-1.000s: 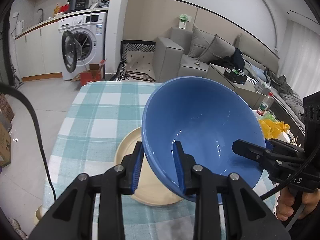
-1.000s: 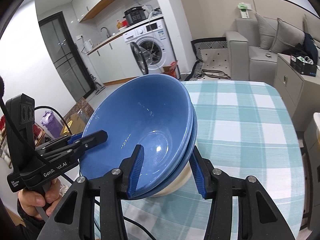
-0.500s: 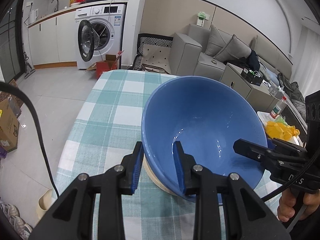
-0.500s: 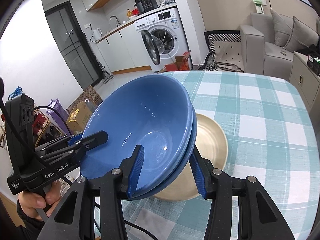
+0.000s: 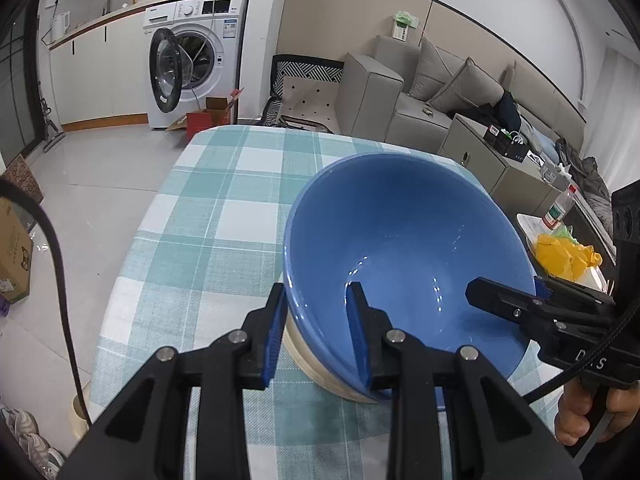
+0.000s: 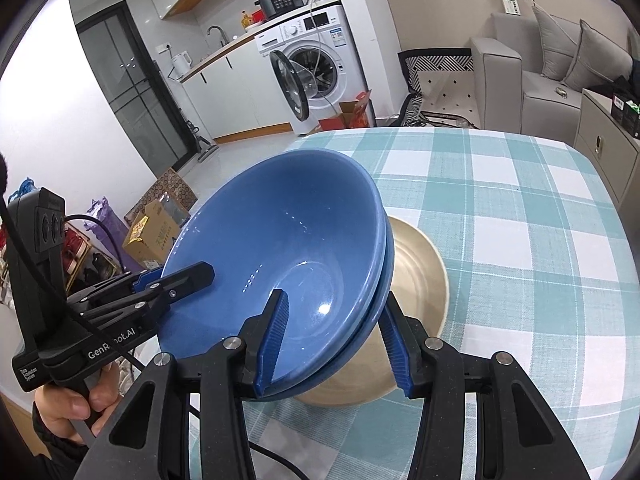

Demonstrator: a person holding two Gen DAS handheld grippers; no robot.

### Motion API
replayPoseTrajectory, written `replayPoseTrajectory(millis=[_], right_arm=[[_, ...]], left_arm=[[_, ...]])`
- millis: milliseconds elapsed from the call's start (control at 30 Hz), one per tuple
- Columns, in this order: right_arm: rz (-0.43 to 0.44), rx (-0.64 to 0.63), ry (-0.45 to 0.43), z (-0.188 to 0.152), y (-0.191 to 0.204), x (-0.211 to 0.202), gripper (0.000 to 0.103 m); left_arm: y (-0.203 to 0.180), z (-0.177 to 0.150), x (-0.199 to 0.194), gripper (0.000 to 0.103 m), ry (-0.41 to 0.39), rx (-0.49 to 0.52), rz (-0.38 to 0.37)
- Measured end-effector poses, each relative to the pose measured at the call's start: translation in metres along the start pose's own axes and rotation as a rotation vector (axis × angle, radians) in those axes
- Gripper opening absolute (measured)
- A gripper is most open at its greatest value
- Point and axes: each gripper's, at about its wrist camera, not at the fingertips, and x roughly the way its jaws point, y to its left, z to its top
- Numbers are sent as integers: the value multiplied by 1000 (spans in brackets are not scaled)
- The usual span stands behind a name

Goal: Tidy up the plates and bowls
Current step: 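Lift the blue bowl stack and carry it over the cream plate stack, then lower the bowl stack onto the cream plates and open both grippers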

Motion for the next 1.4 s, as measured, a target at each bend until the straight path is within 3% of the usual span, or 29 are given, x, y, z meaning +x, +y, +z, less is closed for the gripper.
replayPoseTrajectory(millis=[500, 1400], right_arm=[[-17, 51, 27, 11, -32, 20, 47], [-16, 28, 34, 25, -38, 43, 47]], left_arm=[[-12, 10, 37, 28, 57, 21, -5], [-8, 11, 44, 31, 55, 35, 0]])
